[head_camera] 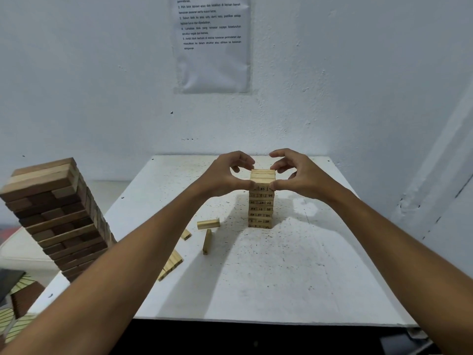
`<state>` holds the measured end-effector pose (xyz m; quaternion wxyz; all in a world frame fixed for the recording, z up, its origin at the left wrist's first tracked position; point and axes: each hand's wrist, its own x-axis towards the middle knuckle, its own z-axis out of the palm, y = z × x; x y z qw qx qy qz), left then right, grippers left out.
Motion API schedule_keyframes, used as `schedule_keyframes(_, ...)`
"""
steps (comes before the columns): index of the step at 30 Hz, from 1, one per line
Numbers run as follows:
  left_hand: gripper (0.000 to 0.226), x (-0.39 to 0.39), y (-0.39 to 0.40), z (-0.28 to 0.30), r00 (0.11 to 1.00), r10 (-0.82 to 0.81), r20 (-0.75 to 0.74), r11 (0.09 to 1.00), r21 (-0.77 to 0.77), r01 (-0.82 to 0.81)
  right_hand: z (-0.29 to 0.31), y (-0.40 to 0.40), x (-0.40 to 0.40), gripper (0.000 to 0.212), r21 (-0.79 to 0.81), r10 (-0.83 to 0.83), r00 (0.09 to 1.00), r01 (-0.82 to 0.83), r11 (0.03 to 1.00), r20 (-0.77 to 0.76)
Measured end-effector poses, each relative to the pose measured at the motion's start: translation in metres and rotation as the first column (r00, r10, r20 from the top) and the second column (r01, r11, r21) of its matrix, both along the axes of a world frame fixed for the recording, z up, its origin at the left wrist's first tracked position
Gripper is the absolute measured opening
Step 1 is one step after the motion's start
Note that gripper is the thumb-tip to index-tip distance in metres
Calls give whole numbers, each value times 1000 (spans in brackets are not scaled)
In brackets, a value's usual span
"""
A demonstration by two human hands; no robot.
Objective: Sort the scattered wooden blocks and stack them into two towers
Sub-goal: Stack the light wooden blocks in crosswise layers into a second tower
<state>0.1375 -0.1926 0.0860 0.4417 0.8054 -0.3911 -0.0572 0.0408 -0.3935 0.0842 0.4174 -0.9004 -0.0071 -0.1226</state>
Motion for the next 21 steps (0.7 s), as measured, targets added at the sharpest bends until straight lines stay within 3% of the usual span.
schedule_keyframes(2,53,-2,1,-2,1000,20,-9,1000,-6,-20,-1,2,-1,57,46,-16,1000,16,999,-10)
schedule_keyframes(5,47,-8,2,-9,991,38,-131,993,-109,-52,-6,10,-4,45,289,-71,997,76,954,-27)
schedule_keyframes(11,67,-35,-4,-27,894,48,-446,931,-304,-202,-34,41,-15,64,689,-142,985,168,706,-95)
schedule_keyframes(14,59,-49,-8,-36,856,1,-517,902,-369,-224,-40,52,-17,70,745,-146,988,137,653,-54)
schedule_keyframes(18,84,-64,-15,-37,835,-18,-549,895,-380,-231,-40,61,-17,70,745,-171,985,136,653,-30)
schedule_keyframes(21,88,-72,-18,-34,823,-19,-567,879,-402,-256,-37,65,-19,66,737,-157,987,122,665,-21)
